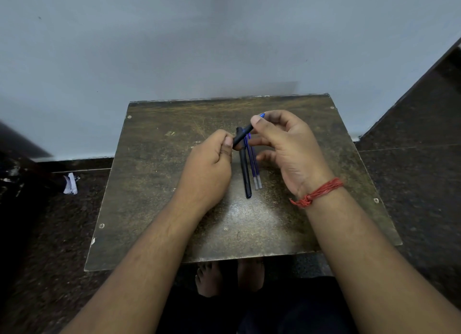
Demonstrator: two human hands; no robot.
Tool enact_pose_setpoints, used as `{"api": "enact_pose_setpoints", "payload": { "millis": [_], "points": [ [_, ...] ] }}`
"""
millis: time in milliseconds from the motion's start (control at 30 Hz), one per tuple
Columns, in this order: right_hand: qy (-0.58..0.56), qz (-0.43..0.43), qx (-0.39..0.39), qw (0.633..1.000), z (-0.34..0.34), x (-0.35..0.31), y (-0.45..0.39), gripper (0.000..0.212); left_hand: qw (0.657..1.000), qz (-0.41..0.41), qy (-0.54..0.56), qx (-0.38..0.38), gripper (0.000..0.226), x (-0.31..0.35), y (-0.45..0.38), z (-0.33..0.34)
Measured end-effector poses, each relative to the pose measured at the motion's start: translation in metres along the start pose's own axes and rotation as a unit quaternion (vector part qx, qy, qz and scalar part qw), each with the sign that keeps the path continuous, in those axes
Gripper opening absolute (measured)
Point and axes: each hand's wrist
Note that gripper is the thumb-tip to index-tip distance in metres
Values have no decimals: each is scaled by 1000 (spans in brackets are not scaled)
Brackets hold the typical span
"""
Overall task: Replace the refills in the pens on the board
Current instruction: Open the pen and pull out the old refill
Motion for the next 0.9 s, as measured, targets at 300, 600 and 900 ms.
{"api": "enact_pose_setpoints", "payload": {
  "millis": [300, 600, 900],
  "points": [
    [-55, 26, -18, 998, 0, -5, 2, 17, 1000, -2, -6, -3, 28, 1, 0, 0],
    [-10, 27, 18, 999, 0, -1, 0, 15, 1000, 4, -4, -8, 29, 1, 0, 0],
    [-68, 36, 2, 997, 1, -8, 3, 21, 1000, 0, 3, -4, 28, -1, -1, 1]
  ]
}}
Point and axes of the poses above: each hand's wrist, its own y-axis away from the middle knuckle, its own z-axis out of the palm, x = y × z, and after that the axes turned 7 degrees about y, right-handed
